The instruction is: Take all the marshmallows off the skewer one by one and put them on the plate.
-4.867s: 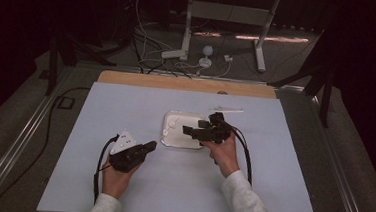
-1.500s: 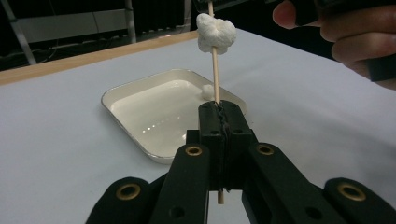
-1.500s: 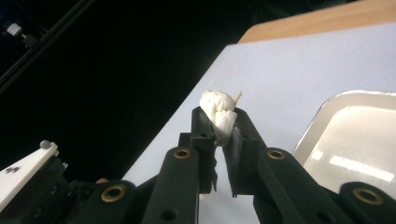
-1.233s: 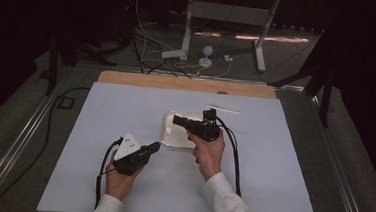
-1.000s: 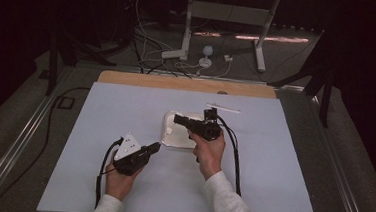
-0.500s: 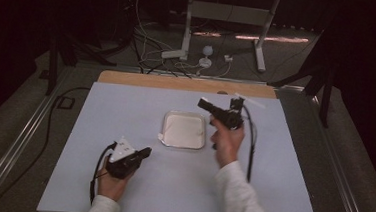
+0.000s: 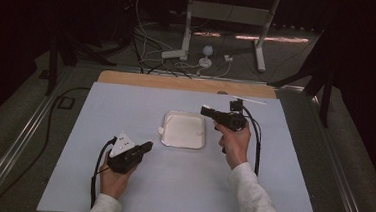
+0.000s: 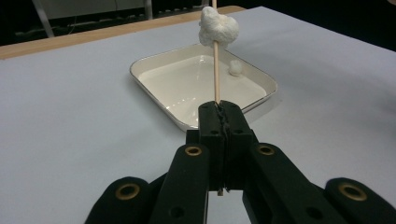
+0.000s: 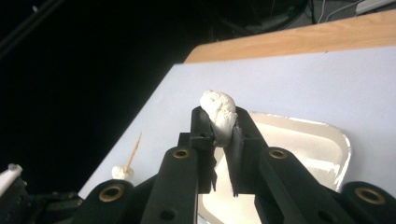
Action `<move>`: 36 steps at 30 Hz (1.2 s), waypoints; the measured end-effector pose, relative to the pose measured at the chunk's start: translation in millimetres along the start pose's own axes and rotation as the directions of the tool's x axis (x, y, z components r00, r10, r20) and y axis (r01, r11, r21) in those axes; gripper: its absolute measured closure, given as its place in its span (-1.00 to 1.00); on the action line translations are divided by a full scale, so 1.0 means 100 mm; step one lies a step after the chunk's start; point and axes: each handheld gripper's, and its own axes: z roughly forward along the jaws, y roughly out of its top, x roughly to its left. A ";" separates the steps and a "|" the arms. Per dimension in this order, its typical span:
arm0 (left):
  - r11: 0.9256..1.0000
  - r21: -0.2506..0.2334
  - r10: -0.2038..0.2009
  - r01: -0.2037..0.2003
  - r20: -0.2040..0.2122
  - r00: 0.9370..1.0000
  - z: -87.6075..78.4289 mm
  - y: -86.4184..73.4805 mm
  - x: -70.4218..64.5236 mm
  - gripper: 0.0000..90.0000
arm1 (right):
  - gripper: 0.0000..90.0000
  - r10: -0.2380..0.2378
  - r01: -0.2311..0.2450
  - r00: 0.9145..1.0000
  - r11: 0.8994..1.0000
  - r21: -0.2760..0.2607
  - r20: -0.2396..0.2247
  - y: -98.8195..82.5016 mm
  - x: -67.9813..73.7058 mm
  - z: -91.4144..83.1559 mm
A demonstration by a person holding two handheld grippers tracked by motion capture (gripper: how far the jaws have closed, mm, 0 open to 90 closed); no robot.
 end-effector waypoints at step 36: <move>0.990 0.100 0.089 -0.096 0.070 0.994 0.34 0.01 -0.24 1.00 | 0.00 0.082 -0.060 0.988 0.984 0.169 -0.131 -0.25 0.05 0.46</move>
